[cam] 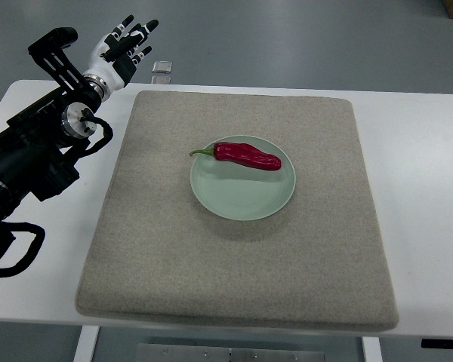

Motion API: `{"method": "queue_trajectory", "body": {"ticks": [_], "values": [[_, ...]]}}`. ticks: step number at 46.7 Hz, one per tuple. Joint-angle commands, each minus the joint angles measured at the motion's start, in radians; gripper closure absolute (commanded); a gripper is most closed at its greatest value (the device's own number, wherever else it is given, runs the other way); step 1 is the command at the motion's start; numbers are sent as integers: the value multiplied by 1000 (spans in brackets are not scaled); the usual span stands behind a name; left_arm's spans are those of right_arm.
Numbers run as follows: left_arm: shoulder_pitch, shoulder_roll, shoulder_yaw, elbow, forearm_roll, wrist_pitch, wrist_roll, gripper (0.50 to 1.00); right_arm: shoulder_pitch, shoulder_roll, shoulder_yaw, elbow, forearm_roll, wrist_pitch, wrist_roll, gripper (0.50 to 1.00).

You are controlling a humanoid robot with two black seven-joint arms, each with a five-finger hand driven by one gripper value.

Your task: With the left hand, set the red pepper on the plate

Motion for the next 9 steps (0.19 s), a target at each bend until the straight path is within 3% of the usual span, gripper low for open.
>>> {"method": "queue_trajectory", "body": {"ticks": [1, 9], "values": [[1, -4, 0, 0, -3, 3, 0, 508, 0, 0, -1, 6, 1, 5, 0, 572], [-1, -4, 0, 0, -3, 4, 0, 508, 0, 0, 1, 26, 1, 6, 0, 570]]}}
